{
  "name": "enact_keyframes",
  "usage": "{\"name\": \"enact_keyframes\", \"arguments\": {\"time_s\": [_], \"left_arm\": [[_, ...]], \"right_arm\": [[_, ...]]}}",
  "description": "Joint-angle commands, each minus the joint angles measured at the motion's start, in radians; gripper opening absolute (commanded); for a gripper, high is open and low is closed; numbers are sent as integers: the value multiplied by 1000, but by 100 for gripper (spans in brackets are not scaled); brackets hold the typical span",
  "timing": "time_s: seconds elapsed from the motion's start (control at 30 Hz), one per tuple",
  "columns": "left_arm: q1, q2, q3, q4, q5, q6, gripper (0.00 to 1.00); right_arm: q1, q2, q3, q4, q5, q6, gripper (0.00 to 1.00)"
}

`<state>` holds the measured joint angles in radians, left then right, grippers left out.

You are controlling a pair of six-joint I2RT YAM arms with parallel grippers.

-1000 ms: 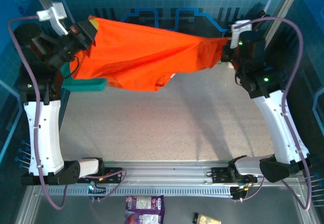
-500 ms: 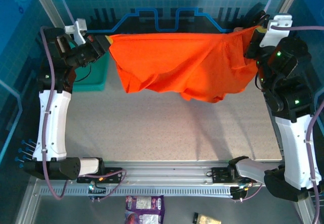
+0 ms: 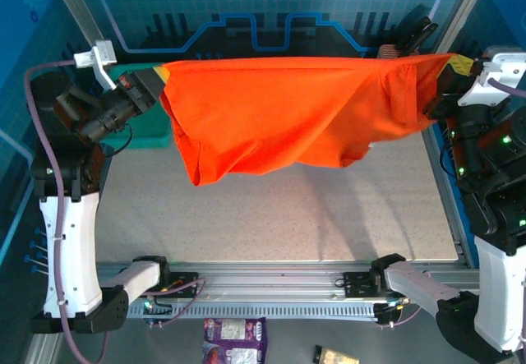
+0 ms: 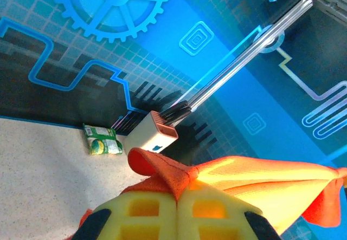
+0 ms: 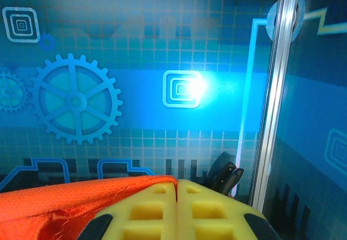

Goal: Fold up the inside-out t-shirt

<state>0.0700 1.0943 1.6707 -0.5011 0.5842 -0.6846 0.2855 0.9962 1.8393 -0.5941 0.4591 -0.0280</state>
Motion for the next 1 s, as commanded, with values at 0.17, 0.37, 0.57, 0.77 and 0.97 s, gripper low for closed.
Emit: {"name": "enact_keyframes", "arguments": {"time_s": [0.17, 0.37, 0.57, 0.77, 0.97], "left_arm": [[10, 259, -100, 137, -18, -65, 0], [7, 514, 121, 210, 37, -128, 0], [8, 684, 517, 98, 54, -142, 0], [7, 654, 522, -13, 81, -88, 0], [6, 383, -64, -49, 79, 37, 0]], "right_arm": [[-75, 281, -14, 63, -52, 17, 0], [-163, 461, 91, 126, -144, 131, 0], [-180, 531, 317, 91, -178, 165, 0], [-180, 399, 218, 30, -257, 165, 0], [-142, 120, -255, -73, -395, 251, 0]]}}
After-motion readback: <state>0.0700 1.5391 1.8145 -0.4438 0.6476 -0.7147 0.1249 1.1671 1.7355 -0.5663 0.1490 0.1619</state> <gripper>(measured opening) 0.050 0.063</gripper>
